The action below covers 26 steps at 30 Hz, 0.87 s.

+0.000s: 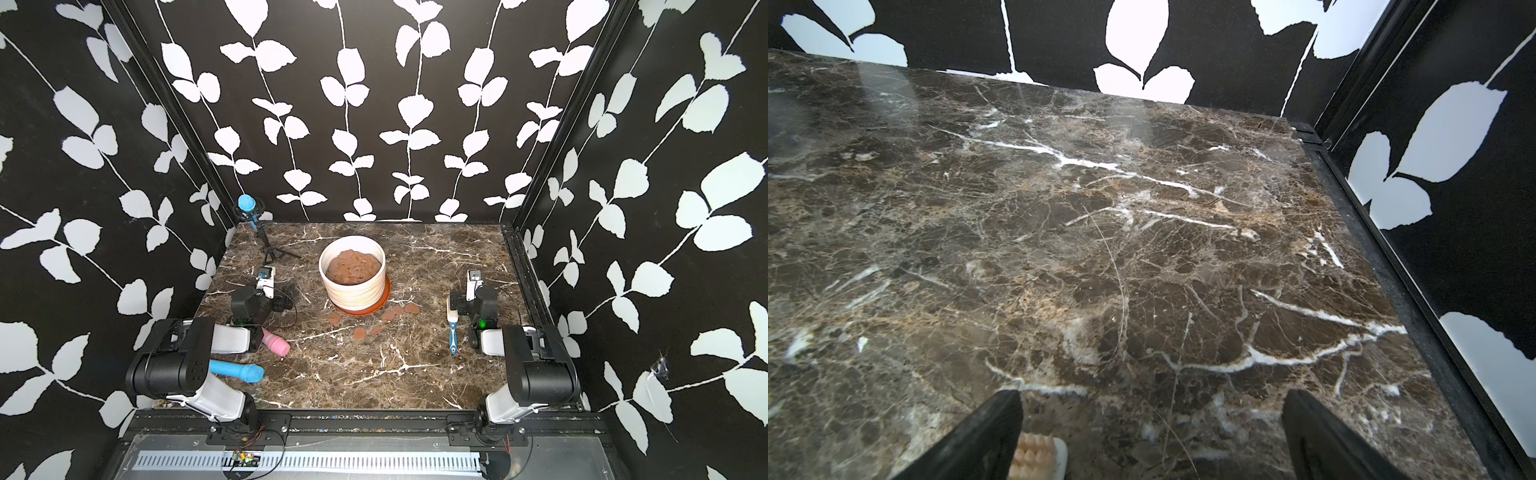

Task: Scrub the dried mud off the ceramic pot
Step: Reset both arms

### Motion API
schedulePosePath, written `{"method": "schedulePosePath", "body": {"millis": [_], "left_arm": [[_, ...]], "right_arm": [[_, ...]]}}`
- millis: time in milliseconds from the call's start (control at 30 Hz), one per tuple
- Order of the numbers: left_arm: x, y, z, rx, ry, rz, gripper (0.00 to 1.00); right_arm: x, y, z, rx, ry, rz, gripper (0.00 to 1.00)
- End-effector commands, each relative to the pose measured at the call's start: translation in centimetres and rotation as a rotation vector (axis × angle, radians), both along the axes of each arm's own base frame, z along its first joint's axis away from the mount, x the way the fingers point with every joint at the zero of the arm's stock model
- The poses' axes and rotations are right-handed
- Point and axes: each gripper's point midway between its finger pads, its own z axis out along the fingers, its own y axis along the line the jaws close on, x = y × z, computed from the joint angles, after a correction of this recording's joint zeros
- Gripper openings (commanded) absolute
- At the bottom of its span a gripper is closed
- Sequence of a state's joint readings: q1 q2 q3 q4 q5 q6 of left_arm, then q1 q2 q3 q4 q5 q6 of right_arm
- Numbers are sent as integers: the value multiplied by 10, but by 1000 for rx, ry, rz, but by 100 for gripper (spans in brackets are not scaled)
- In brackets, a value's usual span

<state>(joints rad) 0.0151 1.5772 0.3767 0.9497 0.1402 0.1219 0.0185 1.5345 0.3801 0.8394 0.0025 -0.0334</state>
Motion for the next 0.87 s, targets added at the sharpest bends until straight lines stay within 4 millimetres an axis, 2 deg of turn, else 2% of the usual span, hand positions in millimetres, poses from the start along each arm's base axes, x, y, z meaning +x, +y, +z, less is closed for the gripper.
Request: {"method": "schedulePosePath", "body": {"millis": [0,833], "left_arm": [[3,-1,7,-14,-17,-6,99],[5,-1,6,12,-2,19,99]], "right_arm": [[7,-1,13,6,-40,-10,99],[7,-2,14,6,-42,-11,100]]}}
